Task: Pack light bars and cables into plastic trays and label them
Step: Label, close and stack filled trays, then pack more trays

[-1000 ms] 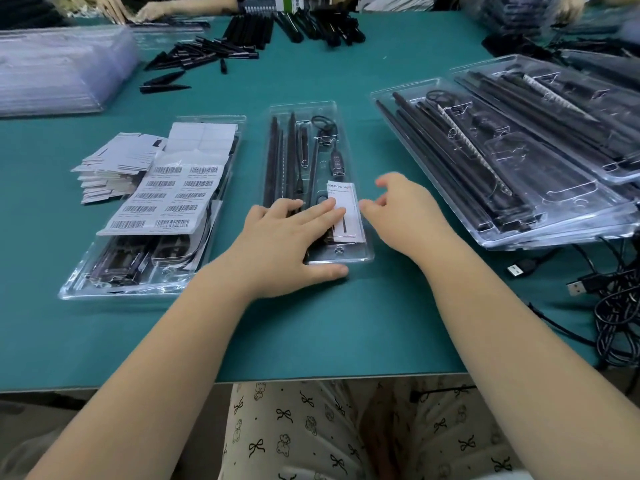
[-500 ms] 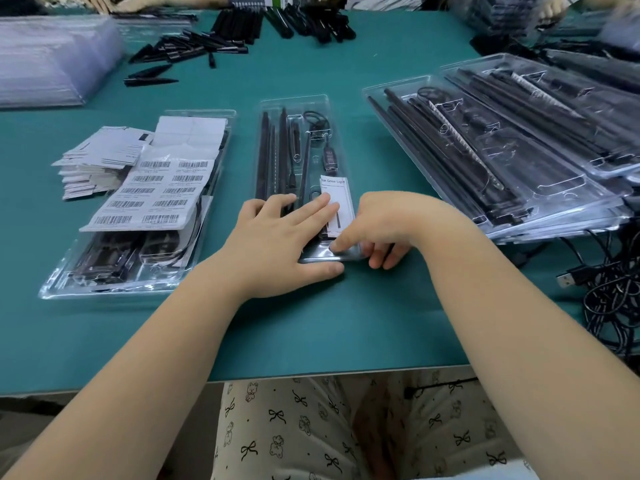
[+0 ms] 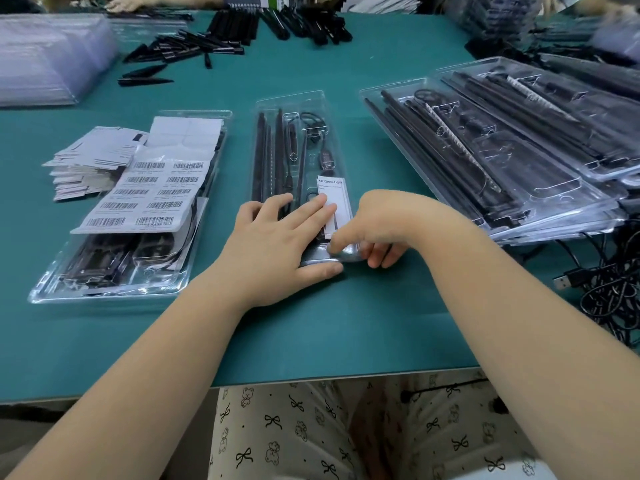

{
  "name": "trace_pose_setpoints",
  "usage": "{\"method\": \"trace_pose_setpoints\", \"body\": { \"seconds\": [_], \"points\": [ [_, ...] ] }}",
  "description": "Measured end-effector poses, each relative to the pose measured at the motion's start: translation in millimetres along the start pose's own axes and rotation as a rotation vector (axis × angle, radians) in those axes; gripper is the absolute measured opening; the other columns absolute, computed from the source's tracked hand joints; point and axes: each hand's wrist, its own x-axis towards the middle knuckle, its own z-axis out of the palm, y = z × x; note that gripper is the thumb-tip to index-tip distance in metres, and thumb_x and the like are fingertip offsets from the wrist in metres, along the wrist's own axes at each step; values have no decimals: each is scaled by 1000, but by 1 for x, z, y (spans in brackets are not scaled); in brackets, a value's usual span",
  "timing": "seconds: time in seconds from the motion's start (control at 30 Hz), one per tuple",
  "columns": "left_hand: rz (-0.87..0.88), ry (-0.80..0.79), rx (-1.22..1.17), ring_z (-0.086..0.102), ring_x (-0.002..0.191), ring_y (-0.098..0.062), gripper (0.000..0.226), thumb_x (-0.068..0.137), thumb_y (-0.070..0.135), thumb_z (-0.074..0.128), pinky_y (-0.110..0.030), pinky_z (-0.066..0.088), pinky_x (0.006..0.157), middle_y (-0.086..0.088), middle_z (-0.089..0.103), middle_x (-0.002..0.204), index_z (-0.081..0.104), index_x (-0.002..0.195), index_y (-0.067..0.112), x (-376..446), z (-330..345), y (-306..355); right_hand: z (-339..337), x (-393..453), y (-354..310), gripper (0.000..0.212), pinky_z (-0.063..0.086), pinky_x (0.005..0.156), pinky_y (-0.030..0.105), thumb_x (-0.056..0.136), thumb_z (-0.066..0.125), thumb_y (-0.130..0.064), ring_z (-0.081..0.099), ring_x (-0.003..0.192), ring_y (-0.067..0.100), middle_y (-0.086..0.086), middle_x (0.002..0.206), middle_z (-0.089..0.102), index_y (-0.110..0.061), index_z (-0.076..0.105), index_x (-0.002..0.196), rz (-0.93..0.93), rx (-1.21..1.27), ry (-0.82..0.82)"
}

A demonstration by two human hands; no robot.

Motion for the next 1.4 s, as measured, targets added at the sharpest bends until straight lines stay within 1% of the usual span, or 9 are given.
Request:
{"method": "trace_pose_setpoints", "body": {
  "seconds": [0.13,0.23,0.37,0.43,0.7,0.87,1.03,1.23,1.4],
  "points": [
    [-19,12,-29,13,141,-24,93,69,79,-3,-35,5,104,19,3,159,5,151,37,0,0,2,7,-7,9,31,49,41,22,72,75,-28,63,42,15,8,64,66,-4,56,80,-16,183,103],
    [-27,14,-52,12,141,-23,92,70,78,-2,-35,5,105,18,1,159,5,151,37,0,1,3,13,-12,9,23,49,41,22,75,70,-23,63,43,17,5,52,66,-3,58,79,-3,308,105],
    [-54,34,-94,13,142,-24,90,74,81,0,-35,7,105,18,2,159,7,152,36,0,2,3,26,-22,10,12,50,44,20,82,62,-16,64,47,16,5,56,67,-4,62,81,3,707,39],
    [-50,33,-78,14,141,-25,90,76,83,-1,-36,8,105,18,3,159,7,152,36,0,3,2,31,-24,9,10,51,44,21,82,59,-12,65,47,17,4,53,65,-3,60,81,13,783,61],
    [-52,31,-76,14,141,-26,89,78,83,3,-37,8,107,17,4,159,9,152,34,0,3,4,26,-28,2,8,46,40,16,83,59,-17,58,38,8,-1,50,63,-10,59,80,80,731,18],
    [-103,56,-175,10,143,-26,81,84,77,-1,-35,3,106,18,5,159,10,152,35,2,-1,8,29,-23,-3,15,38,37,11,83,57,-26,40,27,2,-9,37,52,-17,58,71,110,733,79],
    [-88,34,-221,6,144,-21,78,84,75,0,-37,3,110,19,1,159,8,152,36,-2,-5,7,31,-24,-1,17,37,36,10,83,58,-24,39,27,2,-8,37,52,-15,59,69,98,777,93],
    [-65,24,-235,6,143,-20,86,67,60,5,-35,6,106,20,0,158,8,151,38,-4,-11,6,31,-23,1,23,30,34,8,80,62,-18,32,27,3,-6,36,46,-14,55,58,105,822,138],
    [-62,19,-209,7,143,-20,81,73,60,12,-35,7,106,21,0,158,7,151,39,-4,-10,6,33,-23,2,21,30,36,9,77,63,-17,31,29,4,-6,36,46,-14,54,58,95,816,168]
  ]
}}
